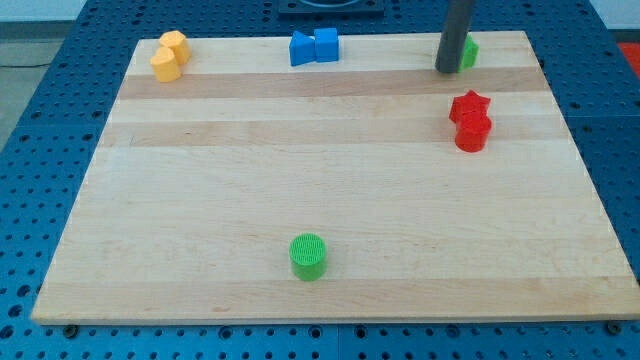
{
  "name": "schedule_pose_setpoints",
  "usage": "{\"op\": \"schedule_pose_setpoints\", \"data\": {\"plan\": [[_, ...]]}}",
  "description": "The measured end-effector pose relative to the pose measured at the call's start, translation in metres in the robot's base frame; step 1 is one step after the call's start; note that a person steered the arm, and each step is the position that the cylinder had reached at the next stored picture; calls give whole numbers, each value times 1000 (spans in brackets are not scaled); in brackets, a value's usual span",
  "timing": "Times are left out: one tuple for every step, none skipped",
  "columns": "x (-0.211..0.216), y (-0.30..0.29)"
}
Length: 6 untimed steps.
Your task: Move the arm to the bottom center of the board
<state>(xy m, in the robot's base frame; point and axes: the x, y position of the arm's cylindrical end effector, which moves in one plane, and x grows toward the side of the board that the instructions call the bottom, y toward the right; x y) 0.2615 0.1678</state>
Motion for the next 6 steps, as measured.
{"op": "schedule_pose_setpoints", "data": {"plan": [[-17,10],[-24,14],[6,-25],[44,-76],[98,-119],[151,-122]]}}
